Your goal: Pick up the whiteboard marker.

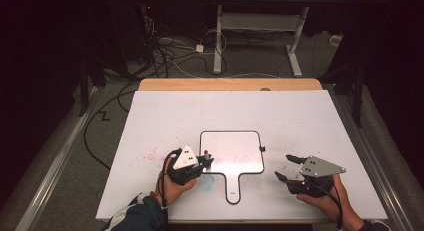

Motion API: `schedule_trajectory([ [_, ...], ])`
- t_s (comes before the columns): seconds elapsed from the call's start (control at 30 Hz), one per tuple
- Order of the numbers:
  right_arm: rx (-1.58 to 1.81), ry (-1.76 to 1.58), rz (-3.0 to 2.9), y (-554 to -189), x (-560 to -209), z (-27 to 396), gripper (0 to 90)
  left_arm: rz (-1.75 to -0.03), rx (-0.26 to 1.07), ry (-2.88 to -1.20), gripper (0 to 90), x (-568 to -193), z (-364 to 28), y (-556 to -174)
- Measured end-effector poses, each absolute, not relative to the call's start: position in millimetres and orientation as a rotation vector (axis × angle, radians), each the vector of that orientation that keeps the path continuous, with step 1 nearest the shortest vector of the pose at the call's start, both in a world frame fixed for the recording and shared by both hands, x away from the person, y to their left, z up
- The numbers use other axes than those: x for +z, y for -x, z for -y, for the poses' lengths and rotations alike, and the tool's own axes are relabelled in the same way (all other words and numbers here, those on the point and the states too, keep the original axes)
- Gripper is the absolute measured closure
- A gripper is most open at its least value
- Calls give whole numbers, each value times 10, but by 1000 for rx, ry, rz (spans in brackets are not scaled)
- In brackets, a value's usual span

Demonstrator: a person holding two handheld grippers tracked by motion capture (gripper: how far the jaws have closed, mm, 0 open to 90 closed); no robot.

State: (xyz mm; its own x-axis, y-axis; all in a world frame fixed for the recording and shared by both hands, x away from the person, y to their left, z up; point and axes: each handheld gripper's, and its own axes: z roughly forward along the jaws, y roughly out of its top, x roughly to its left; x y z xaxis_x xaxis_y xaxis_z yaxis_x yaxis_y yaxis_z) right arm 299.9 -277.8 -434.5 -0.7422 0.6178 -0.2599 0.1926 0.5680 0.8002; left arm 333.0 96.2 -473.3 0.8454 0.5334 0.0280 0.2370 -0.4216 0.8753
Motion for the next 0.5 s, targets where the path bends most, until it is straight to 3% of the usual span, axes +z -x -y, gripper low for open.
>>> schedule_trajectory([
  [0.37, 1071, -643, -2286, -3009, -4355, 2755, 351, -472, 334, -2030, 788, -4722, -447, -3386],
  [0.5, 1067, -647, -2284, -2999, -4358, 2772, 350, -456, 356, -2051, 789, -4708, -467, -3363],
])
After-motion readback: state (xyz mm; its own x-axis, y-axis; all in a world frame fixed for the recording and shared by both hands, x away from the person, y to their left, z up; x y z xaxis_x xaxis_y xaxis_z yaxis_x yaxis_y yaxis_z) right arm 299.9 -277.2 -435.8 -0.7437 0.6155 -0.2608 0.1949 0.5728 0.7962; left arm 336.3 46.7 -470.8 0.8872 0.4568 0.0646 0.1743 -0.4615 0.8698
